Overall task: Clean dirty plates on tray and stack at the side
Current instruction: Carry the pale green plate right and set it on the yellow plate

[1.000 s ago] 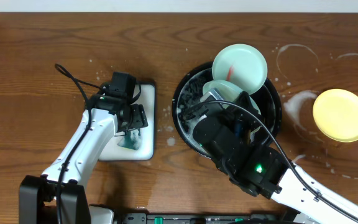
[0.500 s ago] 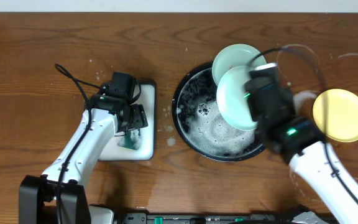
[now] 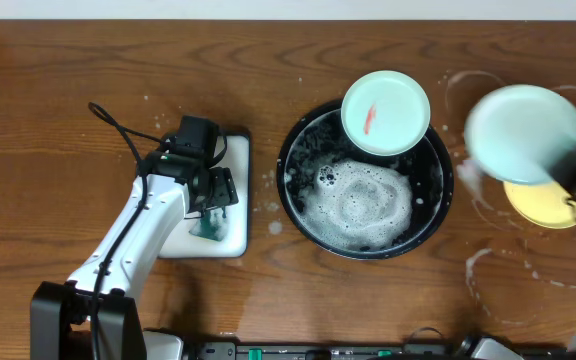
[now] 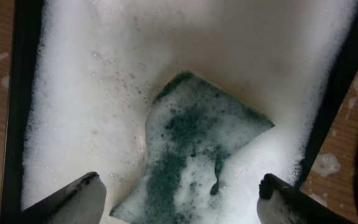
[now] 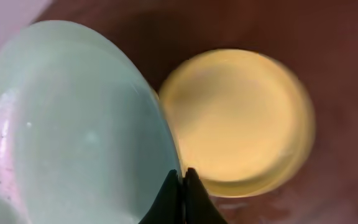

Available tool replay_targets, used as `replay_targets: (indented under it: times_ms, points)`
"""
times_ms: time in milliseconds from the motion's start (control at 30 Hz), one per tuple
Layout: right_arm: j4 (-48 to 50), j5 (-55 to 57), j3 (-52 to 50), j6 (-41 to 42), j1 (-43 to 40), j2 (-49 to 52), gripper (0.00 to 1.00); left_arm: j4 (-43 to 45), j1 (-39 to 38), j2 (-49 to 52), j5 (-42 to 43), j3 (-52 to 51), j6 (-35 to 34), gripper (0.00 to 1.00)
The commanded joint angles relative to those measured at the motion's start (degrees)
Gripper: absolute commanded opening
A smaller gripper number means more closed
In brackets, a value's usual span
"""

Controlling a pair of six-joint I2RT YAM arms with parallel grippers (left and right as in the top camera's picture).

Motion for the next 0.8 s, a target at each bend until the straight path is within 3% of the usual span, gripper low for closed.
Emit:
replay_targets:
  times_ms: [0,233,300,367,400,433,500,600,767]
  points:
    - [0.0,-3.8,0.0,3.3,-7.6,4.4,0.01,-0.2,0.2,0.0,-0.2,-0.1,0.1,0.82]
    - [1.3,0.5,0.0,3.3,-14.6,15.3,0.01,-0.2,0.2,0.0,-0.2,-0.1,0.2,0.82]
    - [2.5,-2.7,0.0,3.3,-15.5,17.4,0.01,-0.2,0.2,0.0,-0.2,-0.1,0.1,0.82]
    - [4.2,-10.3,0.0,1.7,-15.8,17.6,0.36,-0.2,0.2,0.0,-0.2,-0.1,0.2,0.82]
    - [6.0,-15.0,0.0,0.1,-15.6,17.4,0.49,-0.2,0.2,0.0,-0.2,-0.1,0.1,0.82]
    - [8.0,-19.5,0.0,-1.4,-15.1,17.0,0.54,-0.2,0.2,0.0,-0.2,-0.1,0.1,0.82]
    - [11.1,-25.6,0.0,-3.6,-12.9,15.2,0.53,-0.2,0.2,0.0,-0.2,-0.1,0.1,0.82]
    - [11.6,-25.0,0.0,-6.1,-7.6,12.6,0.52,-0.2,0.2,0.0,-0.2,-0.1,0.2,0.82]
    - [13.0,-21.1,0.0,-11.7,10.6,12.2,0.51,-0.2,0.2,0.0,-0.2,-0.1,0.1,0.82]
